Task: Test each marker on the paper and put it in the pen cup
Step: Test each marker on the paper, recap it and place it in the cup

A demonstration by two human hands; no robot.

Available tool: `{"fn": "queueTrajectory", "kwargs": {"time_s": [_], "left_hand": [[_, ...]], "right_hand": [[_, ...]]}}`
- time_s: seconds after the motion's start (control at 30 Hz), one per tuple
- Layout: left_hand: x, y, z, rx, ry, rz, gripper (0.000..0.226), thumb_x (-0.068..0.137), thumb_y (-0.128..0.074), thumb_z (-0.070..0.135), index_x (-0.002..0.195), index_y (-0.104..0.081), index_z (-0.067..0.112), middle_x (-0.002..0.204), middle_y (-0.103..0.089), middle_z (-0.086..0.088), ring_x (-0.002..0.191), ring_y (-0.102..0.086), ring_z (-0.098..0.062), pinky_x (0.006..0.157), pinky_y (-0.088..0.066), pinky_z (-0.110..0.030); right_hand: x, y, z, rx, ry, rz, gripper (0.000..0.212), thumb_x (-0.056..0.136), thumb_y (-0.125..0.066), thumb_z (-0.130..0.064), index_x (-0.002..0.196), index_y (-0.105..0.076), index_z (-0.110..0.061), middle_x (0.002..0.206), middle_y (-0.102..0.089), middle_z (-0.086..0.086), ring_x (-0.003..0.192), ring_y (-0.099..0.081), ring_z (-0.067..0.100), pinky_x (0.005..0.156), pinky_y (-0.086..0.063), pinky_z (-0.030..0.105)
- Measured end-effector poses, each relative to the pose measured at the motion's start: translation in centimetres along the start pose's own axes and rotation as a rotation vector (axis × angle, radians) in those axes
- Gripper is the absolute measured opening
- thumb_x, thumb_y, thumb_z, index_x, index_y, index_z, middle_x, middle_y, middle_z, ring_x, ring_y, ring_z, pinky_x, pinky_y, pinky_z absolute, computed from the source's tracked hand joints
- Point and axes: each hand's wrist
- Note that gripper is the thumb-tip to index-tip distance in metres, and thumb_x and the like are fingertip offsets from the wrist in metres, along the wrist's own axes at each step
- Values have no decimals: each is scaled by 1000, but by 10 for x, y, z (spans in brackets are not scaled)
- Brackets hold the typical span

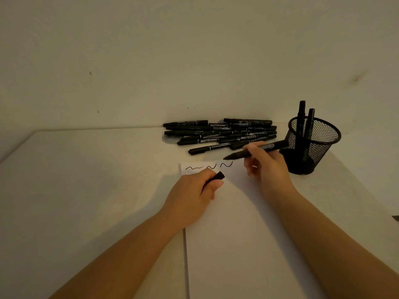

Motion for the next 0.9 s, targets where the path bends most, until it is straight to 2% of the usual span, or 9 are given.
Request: {"fn": "queueTrajectory", "kwargs": {"time_s": [0.13,0.47,0.67,0.8,0.9], "left_hand": [[0,1,0,-11,29,2,19,94,-44,32,75,-47,36,63,-56,14,63,-57,-5,66,-51,-31],[0,1,0,-12,37,-5,15,92,-46,33,79,-49,40,62,-57,13,61,-57,-7,63,-51,-30],[-2,1,0,-5,-31,34,17,92,-47,34,84,-59,24,59,-51,10,55,-48,-5,51,-36,-19],[-5,1,5,40,-132,112,29,89,-41,39,84,-61,18,60,-45,13,58,-45,-6,52,-32,-16],[-7,0,10,38,-128,184,30,90,-39,36,80,-59,15,56,-41,14,57,-44,-4,52,-31,-15]], "right_hand": [[-3,0,-3,90,-82,-32,26,92,-49,-20,70,-61,-12,40,-48,-1,35,-39,9,35,-31,19],[-9,-8,-6,-48,-45,-147,27,91,-51,-17,66,-64,-16,46,-56,0,39,-45,9,38,-35,15],[-17,-12,-7,-66,4,-282,30,90,-51,-14,61,-58,-10,41,-50,-2,37,-43,8,39,-35,14],[-20,-19,-7,-11,-4,-226,37,91,-47,-14,56,-53,-9,36,-43,-3,32,-38,9,36,-32,17],[-24,-26,-6,67,-33,-164,41,92,-43,-11,52,-51,-12,36,-43,-2,31,-37,11,34,-30,17]]}}
Point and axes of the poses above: each hand's wrist, its own x-axis towards the middle knuckle, its own y-axis out of the back of the hand, z = x × y
